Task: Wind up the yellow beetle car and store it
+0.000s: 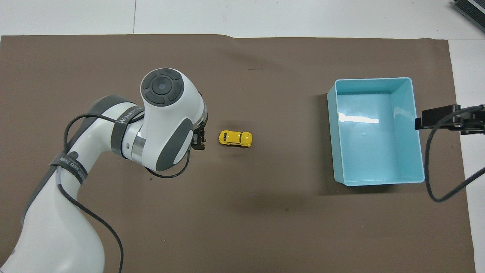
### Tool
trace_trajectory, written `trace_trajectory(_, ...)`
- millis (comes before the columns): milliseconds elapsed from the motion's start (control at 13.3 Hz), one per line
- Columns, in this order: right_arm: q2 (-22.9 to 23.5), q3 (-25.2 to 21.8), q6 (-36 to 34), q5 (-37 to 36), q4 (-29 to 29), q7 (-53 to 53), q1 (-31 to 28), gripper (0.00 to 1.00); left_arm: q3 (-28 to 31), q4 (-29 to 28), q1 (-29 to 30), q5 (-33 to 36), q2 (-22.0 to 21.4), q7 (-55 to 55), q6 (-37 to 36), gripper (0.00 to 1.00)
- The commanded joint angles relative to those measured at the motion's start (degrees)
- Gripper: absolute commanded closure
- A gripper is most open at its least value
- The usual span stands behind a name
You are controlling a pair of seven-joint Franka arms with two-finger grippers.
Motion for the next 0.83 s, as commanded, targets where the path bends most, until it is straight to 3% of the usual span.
trace_trajectory(0, -0.3, 0.1, -0.5, 1.0, -0.3, -1.4, -0.7, 0.00, 0.9, 1.9, -2.4, 0.9, 3.8, -3.9, 1.9, 0.00)
trace_trajectory(151, -0.3, 0.2, -0.5, 1.0, -0.3, -1.5, -0.7, 0.00, 0.9, 2.6, -5.5, 1.0, 7.7, -5.4, 2.6, 0.00)
trace_trajectory(753, -0.3, 0.2, -0.5, 1.0, -0.3, -1.4, -0.7, 0.00, 0.9, 2.7, -6.4, 1.2, 8.8, -8.0, 8.6, 0.00)
